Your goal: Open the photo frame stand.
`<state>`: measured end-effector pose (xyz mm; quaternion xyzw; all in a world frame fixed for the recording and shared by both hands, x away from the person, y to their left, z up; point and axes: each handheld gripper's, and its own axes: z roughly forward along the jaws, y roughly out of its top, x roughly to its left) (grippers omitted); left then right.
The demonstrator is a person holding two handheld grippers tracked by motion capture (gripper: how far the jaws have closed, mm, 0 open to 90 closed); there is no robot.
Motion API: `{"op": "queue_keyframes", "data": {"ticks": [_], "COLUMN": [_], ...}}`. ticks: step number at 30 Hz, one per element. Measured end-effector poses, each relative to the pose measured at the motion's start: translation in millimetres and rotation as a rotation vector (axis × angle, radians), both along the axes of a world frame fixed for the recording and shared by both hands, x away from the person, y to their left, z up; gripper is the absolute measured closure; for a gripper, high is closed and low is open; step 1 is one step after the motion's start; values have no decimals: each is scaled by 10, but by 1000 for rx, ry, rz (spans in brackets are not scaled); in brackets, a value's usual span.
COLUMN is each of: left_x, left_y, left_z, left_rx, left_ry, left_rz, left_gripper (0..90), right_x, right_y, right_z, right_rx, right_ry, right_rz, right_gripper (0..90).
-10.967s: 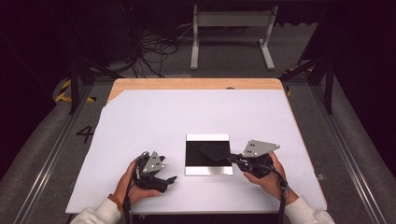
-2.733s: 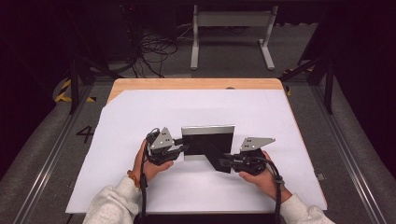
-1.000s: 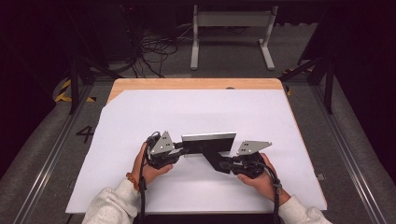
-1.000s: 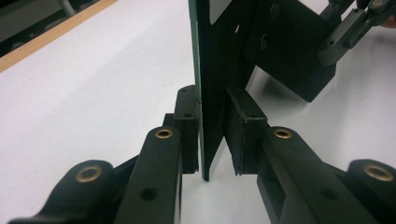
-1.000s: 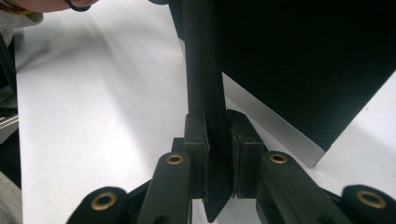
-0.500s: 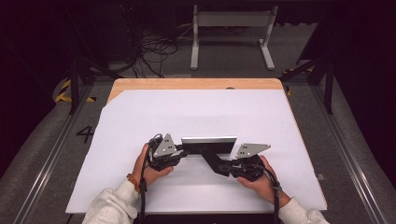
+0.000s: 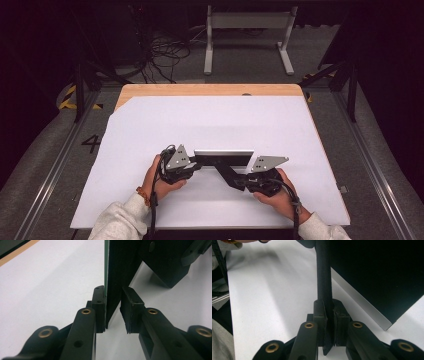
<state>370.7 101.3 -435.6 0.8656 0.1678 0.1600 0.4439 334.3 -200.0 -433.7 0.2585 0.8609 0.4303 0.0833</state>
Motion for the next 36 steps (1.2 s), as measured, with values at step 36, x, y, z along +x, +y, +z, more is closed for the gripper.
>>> {"op": "queue_keyframes", "data": {"ticks": [36], "left_x": [-15], "left_y": [-6], "left_z": [-10], "left_rx": [21], "left_ry": [-1], "left_rz": [-1], "left_gripper": [740], "right_x": [-151], "right_y": [-249], "right_z": [224], "right_rx": [-10], "right_ry": [-105], "right_rz": [-33], "right_gripper": [773]}}
